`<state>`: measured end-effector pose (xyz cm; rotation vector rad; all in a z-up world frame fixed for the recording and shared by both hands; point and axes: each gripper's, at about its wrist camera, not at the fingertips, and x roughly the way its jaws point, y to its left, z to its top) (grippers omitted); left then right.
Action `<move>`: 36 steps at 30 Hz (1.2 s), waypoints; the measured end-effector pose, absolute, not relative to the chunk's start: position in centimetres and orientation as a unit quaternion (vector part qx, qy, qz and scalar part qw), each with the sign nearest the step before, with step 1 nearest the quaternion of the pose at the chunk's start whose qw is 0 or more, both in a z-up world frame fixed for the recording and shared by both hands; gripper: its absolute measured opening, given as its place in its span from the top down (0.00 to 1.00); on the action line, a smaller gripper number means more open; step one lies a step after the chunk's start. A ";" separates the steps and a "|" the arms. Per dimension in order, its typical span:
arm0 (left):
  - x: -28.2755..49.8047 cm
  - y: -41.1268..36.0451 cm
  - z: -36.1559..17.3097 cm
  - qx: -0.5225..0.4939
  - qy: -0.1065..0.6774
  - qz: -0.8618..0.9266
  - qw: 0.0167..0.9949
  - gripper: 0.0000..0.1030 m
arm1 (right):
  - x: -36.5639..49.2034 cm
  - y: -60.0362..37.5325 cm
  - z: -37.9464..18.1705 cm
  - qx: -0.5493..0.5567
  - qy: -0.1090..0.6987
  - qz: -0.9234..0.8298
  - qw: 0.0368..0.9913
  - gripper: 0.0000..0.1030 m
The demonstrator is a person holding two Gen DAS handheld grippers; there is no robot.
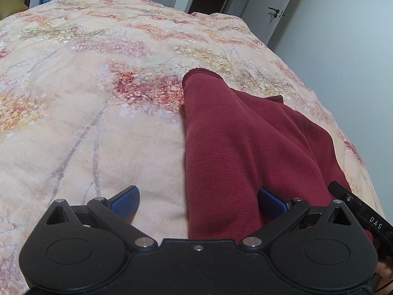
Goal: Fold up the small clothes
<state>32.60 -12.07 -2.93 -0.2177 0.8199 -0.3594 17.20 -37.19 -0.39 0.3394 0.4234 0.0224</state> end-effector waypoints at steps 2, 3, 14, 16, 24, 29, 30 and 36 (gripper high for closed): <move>32.6 -12.0 -3.0 -0.105 0.396 -0.174 0.896 0.00 | 16.9 -37.0 -0.2 0.161 0.201 0.006 0.966 0.25; 32.7 -12.0 -3.0 -0.105 0.397 -0.174 0.895 0.00 | 16.8 -36.8 -0.1 0.155 0.196 0.005 0.968 0.25; 32.8 -12.1 -3.0 -0.101 0.398 -0.176 0.895 0.00 | 17.0 -37.6 0.4 0.164 0.171 0.020 0.971 0.27; 32.8 -12.1 -3.0 -0.102 0.397 -0.176 0.895 0.00 | 17.8 -37.9 0.5 0.161 0.181 0.036 0.970 0.26; 32.8 -12.2 -3.2 -0.100 0.398 -0.180 0.894 0.00 | 19.8 -39.5 -0.5 0.211 0.219 0.064 0.950 0.34; 33.1 -12.5 -2.8 -0.089 0.408 -0.175 0.892 0.00 | 18.9 -38.7 -0.3 0.192 0.217 0.056 0.955 0.58; 33.2 -12.6 -2.7 -0.085 0.410 -0.174 0.891 0.00 | 18.8 -38.6 -0.2 0.189 0.216 0.054 0.956 0.60; 33.4 -12.6 -2.4 -0.078 0.417 -0.175 0.889 0.00 | 18.6 -37.9 0.3 0.171 0.214 0.043 0.961 0.72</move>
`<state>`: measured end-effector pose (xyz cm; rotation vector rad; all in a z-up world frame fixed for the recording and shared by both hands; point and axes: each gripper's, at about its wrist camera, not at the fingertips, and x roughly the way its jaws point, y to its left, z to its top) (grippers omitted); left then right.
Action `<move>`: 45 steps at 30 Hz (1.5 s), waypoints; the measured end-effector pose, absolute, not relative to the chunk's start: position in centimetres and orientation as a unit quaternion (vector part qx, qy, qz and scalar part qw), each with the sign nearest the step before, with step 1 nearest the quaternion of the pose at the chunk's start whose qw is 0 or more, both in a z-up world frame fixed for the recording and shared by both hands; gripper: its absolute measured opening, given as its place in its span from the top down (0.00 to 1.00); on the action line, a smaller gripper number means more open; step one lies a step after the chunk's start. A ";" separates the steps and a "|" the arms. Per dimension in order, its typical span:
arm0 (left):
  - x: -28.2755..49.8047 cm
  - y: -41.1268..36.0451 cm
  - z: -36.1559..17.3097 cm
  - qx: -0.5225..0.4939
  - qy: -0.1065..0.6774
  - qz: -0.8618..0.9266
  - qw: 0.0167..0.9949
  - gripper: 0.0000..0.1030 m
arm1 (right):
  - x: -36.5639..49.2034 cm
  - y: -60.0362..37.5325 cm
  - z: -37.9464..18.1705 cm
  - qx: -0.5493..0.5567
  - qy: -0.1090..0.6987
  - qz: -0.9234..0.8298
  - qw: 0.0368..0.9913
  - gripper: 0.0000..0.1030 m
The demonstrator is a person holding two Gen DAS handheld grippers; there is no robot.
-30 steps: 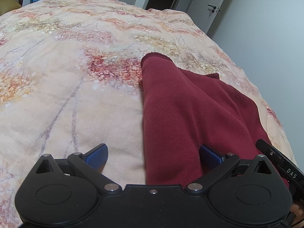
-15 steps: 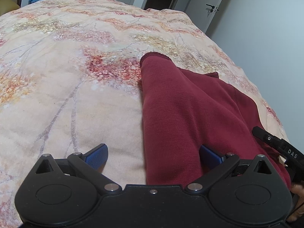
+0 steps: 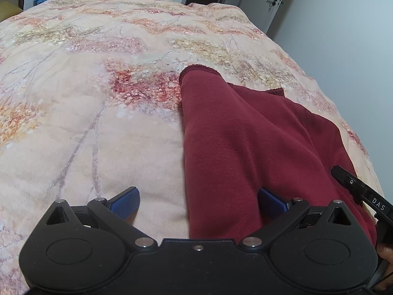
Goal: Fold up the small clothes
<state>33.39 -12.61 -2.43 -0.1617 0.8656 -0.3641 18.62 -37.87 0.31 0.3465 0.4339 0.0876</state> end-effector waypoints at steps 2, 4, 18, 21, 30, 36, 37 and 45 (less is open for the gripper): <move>33.3 -12.7 -2.2 -0.070 0.413 -0.177 0.890 0.02 | 18.6 -37.5 0.6 0.162 0.219 0.037 0.962 0.72; 33.3 -12.9 -2.0 -0.062 0.410 -0.179 0.892 0.04 | 18.6 -37.1 0.9 0.147 0.224 0.027 0.963 0.72; 32.2 -13.0 0.8 -0.057 0.364 -0.228 0.901 0.72 | 17.2 -32.4 5.9 0.041 0.176 0.034 0.983 0.84; 32.3 -11.8 2.5 -0.060 0.345 -0.231 0.908 0.75 | 17.2 -31.1 7.5 0.018 0.151 0.047 0.987 0.84; 32.9 -6.2 8.0 -0.028 0.264 -0.153 0.952 0.75 | 21.6 -26.1 9.9 0.007 0.099 0.113 0.989 0.84; 33.9 -2.9 6.4 -0.046 0.281 -0.101 0.953 0.74 | 27.4 -23.6 9.5 0.046 0.132 0.157 0.978 0.84; 34.2 -2.7 5.6 -0.050 0.292 -0.097 0.950 0.74 | 28.1 -23.2 9.2 0.045 0.142 0.162 0.976 0.84; 34.5 -2.0 1.4 -0.071 0.336 -0.080 0.936 0.70 | 29.5 -22.8 4.6 0.027 0.207 0.140 0.968 0.81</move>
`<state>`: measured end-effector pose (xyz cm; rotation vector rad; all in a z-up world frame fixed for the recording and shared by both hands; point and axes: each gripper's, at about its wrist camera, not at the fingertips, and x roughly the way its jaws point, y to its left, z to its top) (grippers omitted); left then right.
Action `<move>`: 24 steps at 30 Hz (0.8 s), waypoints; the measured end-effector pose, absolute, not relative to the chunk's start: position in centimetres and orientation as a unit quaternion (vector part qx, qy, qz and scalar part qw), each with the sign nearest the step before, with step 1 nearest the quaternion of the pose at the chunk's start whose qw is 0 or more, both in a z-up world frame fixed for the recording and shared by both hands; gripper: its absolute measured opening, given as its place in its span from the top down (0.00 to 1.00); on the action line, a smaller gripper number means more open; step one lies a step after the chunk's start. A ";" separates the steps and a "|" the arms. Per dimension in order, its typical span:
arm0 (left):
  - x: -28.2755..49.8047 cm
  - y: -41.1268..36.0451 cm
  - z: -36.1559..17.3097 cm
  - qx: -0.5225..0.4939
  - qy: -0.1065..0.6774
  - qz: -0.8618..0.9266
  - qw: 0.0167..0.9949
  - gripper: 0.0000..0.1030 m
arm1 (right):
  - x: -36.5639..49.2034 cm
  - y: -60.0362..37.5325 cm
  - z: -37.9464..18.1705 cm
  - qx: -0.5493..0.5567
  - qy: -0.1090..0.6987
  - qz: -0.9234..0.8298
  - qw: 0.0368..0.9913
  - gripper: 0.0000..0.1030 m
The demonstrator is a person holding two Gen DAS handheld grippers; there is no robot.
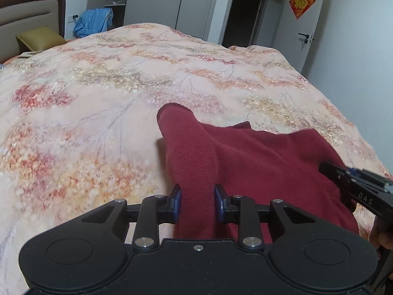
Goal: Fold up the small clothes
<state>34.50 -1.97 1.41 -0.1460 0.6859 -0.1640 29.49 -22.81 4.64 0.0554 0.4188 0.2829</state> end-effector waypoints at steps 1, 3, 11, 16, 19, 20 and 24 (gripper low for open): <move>34.6 -2.1 1.4 -0.072 0.337 -0.079 0.936 0.69 | 29.4 -23.1 4.2 0.032 0.213 0.140 0.966 0.80; 34.7 -2.3 1.3 -0.070 0.337 -0.076 0.936 0.68 | 29.6 -23.6 3.8 0.044 0.223 0.140 0.964 0.78; 35.1 -2.6 1.2 -0.070 0.344 -0.067 0.934 0.57 | 29.3 -23.8 3.6 0.043 0.224 0.132 0.965 0.67; 34.6 -2.9 1.5 -0.074 0.345 -0.061 0.934 0.29 | 29.1 -24.0 3.7 0.046 0.224 0.121 0.966 0.38; 33.8 -3.1 2.2 -0.075 0.332 -0.049 0.939 0.13 | 28.6 -24.3 4.1 0.051 0.221 0.115 0.967 0.24; 33.5 -3.0 2.5 -0.079 0.329 -0.048 0.940 0.10 | 28.3 -24.3 4.4 0.052 0.217 0.114 0.968 0.19; 31.7 -2.9 3.9 -0.093 0.311 -0.047 0.945 0.04 | 25.8 -24.4 6.1 0.047 0.186 0.109 0.975 0.02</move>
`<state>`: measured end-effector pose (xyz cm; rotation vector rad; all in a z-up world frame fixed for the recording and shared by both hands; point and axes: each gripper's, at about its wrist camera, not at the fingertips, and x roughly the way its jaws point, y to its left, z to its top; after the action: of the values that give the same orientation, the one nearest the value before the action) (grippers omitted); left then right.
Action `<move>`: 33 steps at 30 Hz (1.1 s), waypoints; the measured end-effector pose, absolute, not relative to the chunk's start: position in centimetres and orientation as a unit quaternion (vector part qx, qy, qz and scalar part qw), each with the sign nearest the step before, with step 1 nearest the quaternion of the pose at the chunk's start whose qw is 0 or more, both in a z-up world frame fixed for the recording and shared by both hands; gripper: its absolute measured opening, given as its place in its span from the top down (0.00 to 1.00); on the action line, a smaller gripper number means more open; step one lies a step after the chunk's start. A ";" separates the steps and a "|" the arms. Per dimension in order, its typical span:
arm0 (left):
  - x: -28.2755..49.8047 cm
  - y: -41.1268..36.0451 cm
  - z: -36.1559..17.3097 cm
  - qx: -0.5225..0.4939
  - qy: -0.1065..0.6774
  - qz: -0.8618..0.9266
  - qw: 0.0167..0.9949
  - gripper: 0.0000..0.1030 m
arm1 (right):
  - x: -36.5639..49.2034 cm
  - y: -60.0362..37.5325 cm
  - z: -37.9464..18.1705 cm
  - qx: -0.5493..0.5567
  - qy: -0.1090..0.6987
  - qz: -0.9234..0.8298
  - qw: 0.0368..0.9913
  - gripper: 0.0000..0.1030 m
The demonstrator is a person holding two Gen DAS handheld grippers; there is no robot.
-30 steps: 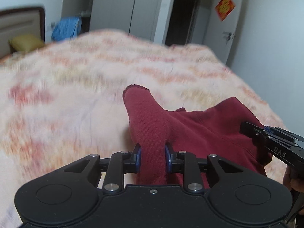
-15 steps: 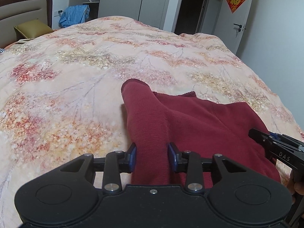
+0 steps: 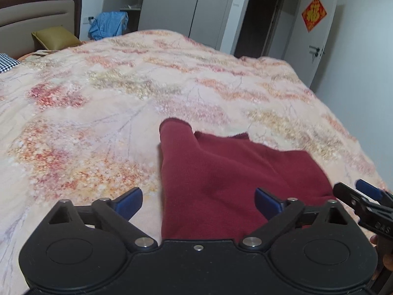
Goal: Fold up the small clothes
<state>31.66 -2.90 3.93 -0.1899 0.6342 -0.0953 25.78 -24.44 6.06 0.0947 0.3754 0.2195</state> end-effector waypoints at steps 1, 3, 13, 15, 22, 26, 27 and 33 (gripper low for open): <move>31.1 -3.0 4.3 -0.093 0.306 -0.047 0.946 0.03 | 25.1 -24.4 6.6 0.043 0.177 0.105 0.978 0.00; 29.9 -3.1 5.2 -0.091 0.296 -0.046 0.950 0.01 | 23.7 -24.4 7.8 0.031 0.159 0.101 0.982 0.00; 21.7 -3.4 8.9 -0.087 0.238 -0.049 0.966 0.01 | 15.5 -24.2 12.8 0.035 0.100 0.095 0.990 0.00; 20.0 -3.4 9.2 -0.085 0.229 -0.050 0.968 0.01 | 13.8 -24.0 13.4 0.034 0.091 0.095 0.991 0.00; 14.5 -3.3 9.2 -0.069 0.207 -0.040 0.975 0.01 | 8.3 -23.3 14.0 0.038 0.061 0.090 0.993 0.00; 11.8 -3.2 8.6 -0.057 0.197 -0.028 0.978 0.01 | 5.4 -22.9 13.3 0.038 0.059 0.081 0.994 0.00; 11.2 -3.3 8.4 -0.050 0.196 -0.027 0.979 0.01 | 4.7 -22.7 13.1 0.034 0.058 0.075 0.995 0.00; 7.6 -2.7 7.0 -0.044 0.181 -0.023 0.982 0.01 | 0.8 -21.1 11.4 -0.003 0.056 0.041 0.998 0.00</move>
<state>7.63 -2.67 7.02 -0.0887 0.3645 -0.0469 0.82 -21.05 11.37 -0.0065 0.1124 0.0812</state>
